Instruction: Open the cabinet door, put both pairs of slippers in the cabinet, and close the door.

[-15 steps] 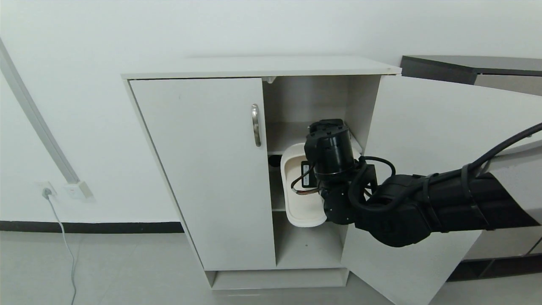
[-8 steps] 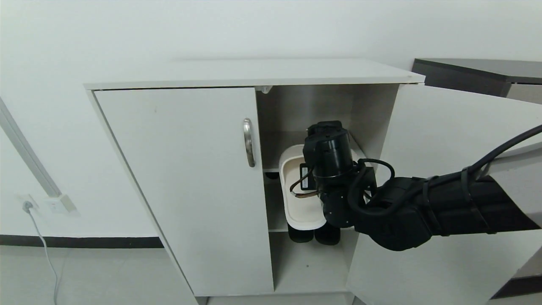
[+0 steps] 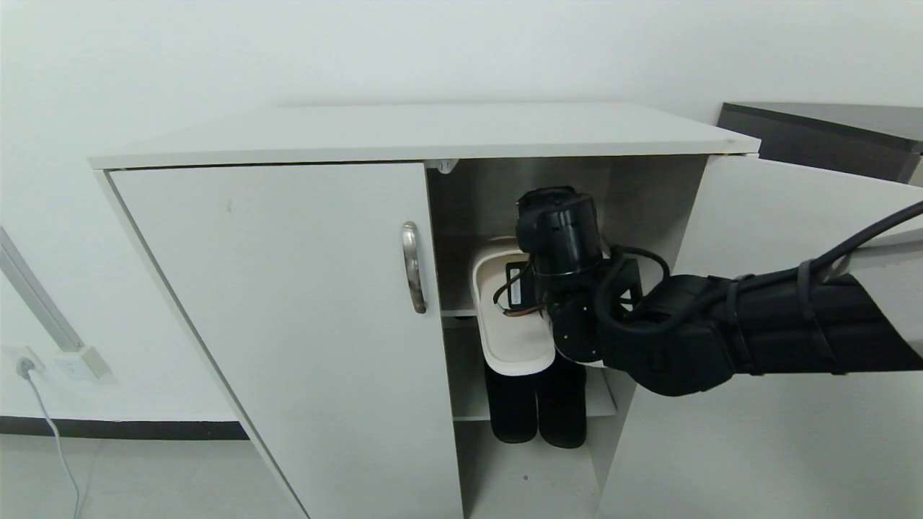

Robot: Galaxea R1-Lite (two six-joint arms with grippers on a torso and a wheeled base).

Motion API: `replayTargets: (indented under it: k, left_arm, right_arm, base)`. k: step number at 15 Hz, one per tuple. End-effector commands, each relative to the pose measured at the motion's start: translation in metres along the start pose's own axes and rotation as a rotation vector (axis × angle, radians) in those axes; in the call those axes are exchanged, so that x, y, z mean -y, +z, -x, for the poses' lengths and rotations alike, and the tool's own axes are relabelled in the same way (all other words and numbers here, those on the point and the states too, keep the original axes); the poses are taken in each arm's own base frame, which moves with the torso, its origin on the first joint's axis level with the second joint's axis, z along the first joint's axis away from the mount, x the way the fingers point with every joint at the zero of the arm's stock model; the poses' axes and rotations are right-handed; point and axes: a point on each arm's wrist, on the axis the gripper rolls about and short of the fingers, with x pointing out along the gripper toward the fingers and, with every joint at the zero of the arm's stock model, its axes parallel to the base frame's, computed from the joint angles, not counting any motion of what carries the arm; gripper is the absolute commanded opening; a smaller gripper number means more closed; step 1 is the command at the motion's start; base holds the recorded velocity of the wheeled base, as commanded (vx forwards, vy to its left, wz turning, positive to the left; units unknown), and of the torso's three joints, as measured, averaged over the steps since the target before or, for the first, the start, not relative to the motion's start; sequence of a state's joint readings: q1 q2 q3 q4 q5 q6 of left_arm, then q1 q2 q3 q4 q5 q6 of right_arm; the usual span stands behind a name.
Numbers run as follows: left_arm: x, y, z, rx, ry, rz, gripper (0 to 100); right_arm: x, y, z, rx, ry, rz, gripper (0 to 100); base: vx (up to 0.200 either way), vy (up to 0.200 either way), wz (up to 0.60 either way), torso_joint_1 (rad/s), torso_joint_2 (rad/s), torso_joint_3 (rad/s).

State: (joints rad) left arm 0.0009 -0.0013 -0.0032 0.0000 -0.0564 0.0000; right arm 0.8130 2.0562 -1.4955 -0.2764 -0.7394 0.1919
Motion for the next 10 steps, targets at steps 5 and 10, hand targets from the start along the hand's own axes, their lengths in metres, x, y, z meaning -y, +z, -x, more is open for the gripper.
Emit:
replayTargets:
  k: [5,10]
  left_arm:
    - [0.000,0.000,0.000,-0.001,0.000,0.000,0]
    - [0.000,0.000,0.000,-0.001,0.000,0.000,0]
  right_arm:
    - [-0.003,0.010,-0.045,0.007,-0.023,-0.029,0]
    - [-0.005,0.020,-0.065,0.015,-0.028,-0.041,0]
  base:
    - [0.000,0.000,0.00,0.000,0.00,0.000]
    - [0.000,0.000,0.00,0.000,0.00,0.000]
